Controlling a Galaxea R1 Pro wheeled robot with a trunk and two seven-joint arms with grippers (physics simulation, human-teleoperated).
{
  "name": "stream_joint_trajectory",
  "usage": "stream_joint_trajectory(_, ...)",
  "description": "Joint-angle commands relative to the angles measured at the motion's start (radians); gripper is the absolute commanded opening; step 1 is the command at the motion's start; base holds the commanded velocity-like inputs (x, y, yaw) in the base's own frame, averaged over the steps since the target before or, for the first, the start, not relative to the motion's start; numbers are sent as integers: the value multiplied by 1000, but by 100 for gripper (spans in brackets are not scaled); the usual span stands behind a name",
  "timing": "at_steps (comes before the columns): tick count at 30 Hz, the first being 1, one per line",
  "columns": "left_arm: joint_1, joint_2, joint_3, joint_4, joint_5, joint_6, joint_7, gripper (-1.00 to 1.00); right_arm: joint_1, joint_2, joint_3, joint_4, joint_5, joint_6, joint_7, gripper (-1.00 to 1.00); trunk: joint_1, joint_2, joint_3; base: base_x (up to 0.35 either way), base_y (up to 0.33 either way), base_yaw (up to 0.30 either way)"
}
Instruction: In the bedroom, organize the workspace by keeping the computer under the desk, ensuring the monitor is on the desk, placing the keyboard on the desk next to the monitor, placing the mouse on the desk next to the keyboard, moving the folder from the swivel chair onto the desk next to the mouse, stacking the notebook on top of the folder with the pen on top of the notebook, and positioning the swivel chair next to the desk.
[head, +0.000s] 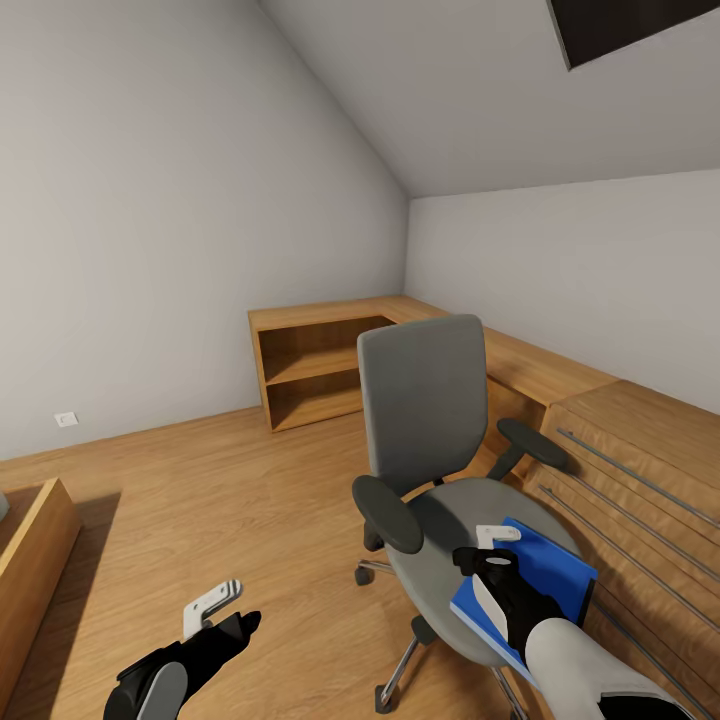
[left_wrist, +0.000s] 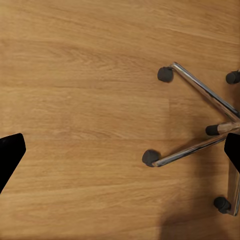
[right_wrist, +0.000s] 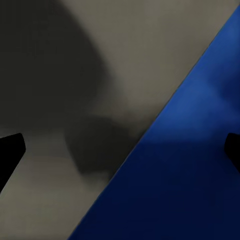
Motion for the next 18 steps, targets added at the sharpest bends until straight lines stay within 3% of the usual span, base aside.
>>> stream_joint_trajectory(1,-1,-1,1,-1,11,3,8,100,0,0,-1,-2,2,7,-3,100,0,0,-1,0,0,0)
stream_joint_trajectory(9,-1,-1,4,-1,12,4,8,100,0,0,-1,-6,2,4,-2,100,0,0,-1,0,0,0)
stream_joint_trajectory(18,-1,-1,3,-1,9,3,8,100,0,0,0,-6,2,3,-2,100,-35,63,27,0,0,0)
